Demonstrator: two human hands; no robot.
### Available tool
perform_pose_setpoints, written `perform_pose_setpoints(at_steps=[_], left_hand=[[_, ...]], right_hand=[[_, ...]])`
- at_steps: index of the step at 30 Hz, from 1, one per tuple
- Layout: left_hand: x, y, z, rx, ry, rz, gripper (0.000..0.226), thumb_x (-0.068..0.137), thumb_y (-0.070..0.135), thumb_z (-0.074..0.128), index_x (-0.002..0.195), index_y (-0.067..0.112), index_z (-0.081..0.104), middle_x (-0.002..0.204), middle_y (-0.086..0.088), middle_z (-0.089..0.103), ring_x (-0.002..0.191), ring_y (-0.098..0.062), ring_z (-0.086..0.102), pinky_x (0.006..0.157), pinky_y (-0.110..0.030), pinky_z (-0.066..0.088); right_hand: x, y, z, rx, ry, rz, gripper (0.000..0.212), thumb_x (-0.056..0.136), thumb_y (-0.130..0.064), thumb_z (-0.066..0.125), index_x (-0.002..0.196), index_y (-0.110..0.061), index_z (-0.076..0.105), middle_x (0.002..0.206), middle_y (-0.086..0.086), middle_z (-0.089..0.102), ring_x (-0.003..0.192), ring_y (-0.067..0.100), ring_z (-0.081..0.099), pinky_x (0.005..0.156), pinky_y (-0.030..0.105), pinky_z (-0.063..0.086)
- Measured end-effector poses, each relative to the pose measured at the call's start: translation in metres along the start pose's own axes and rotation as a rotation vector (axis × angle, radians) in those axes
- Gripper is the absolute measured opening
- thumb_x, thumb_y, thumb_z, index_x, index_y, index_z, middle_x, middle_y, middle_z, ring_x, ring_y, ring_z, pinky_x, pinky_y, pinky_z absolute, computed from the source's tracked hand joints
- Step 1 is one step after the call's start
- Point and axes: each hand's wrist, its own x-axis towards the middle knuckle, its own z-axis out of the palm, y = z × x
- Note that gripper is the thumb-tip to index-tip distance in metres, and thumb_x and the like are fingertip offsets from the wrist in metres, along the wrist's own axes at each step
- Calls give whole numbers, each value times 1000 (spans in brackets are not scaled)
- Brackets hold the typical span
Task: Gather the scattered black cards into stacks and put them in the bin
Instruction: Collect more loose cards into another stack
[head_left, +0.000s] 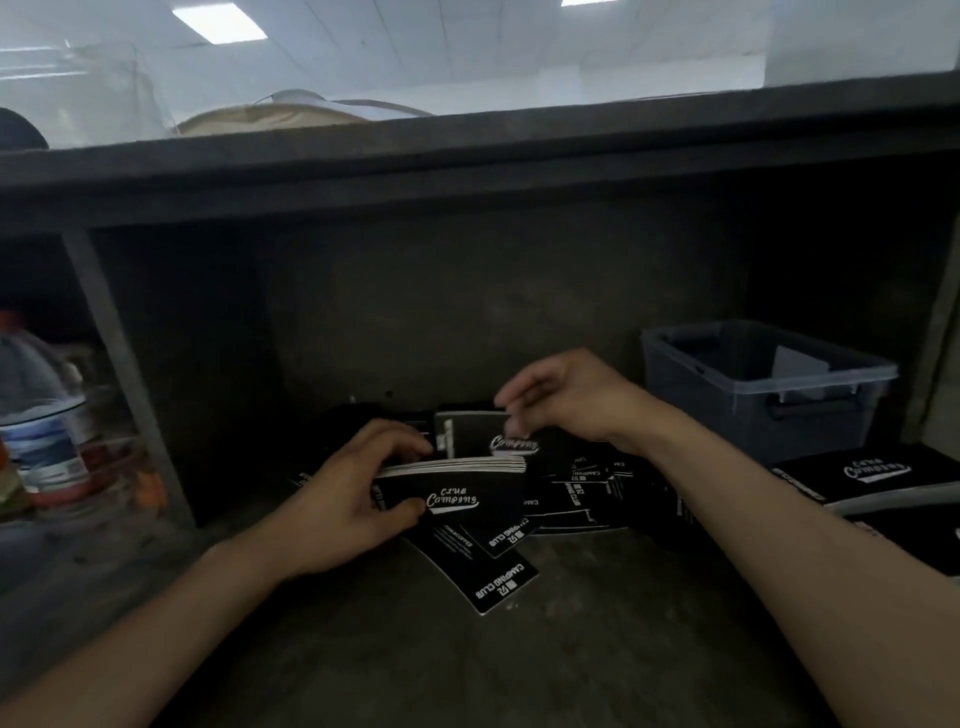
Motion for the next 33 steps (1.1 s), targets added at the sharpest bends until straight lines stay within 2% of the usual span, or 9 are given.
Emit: perform_pose_setpoints(at_steps=[4,8,10,13,17,20,24,28,33], left_hand=[[-4,2,3,-226,-50,-137,90,79,11,81,148,30,27,130,15,58,125,-5,56,100,-28,53],[-3,1,1,-172,-67,-45,46,84,10,76,123,26,60,105,9,72,97,-12,71,85,-30,58],[-4,0,-3,-79,-59,-12,24,83,16,75,104,26,67,96,12,73,88,-7,72,76,-23,56],[-6,-2,-7,4,-48,24,15,81,24,73,95,27,67,91,16,70,84,-2,70,71,-17,53],[-7,-5,-8,47,-32,26,17,80,27,74,92,34,64,92,19,68,85,2,68,72,-13,50],[-6,-6,-5,6,-37,0,21,80,24,75,98,29,65,95,16,71,88,0,69,76,-22,56],[-5,-4,-6,-90,-81,-13,26,87,40,68,112,33,63,107,16,72,97,-6,71,78,-26,58],[-3,-5,-3,-100,-57,-15,17,91,38,64,107,33,64,103,14,71,95,-8,70,76,-30,58],[-1,-5,2,-73,7,20,22,87,41,64,103,26,65,109,11,62,104,-12,65,89,-27,53]], right_hand=[[-1,6,20,64,-290,41,21,85,-8,72,106,-11,72,95,4,74,89,8,68,77,14,51],[20,7,15,216,-265,88,25,99,-8,48,117,-13,64,110,6,73,108,19,67,87,26,54],[32,6,20,-137,-179,6,45,93,8,42,122,-16,66,125,0,66,122,14,57,97,19,45],[39,10,36,-547,-273,-61,66,79,17,38,128,-21,63,142,0,52,131,15,48,108,21,37],[32,20,32,-935,-281,-66,53,86,-2,50,130,-29,61,141,-1,52,130,21,47,108,36,38],[23,13,12,-1137,-187,26,28,86,-24,60,111,-30,69,120,-2,66,113,23,59,94,32,48],[9,26,-7,-966,-104,69,22,78,-36,77,98,-26,73,98,-8,66,94,12,60,68,16,40],[5,34,-19,-703,-95,146,34,72,-25,85,101,-21,70,103,-5,65,100,12,60,85,22,47],[8,27,-10,-590,7,138,45,50,-25,95,89,-27,72,89,-9,67,85,7,63,77,22,52]])
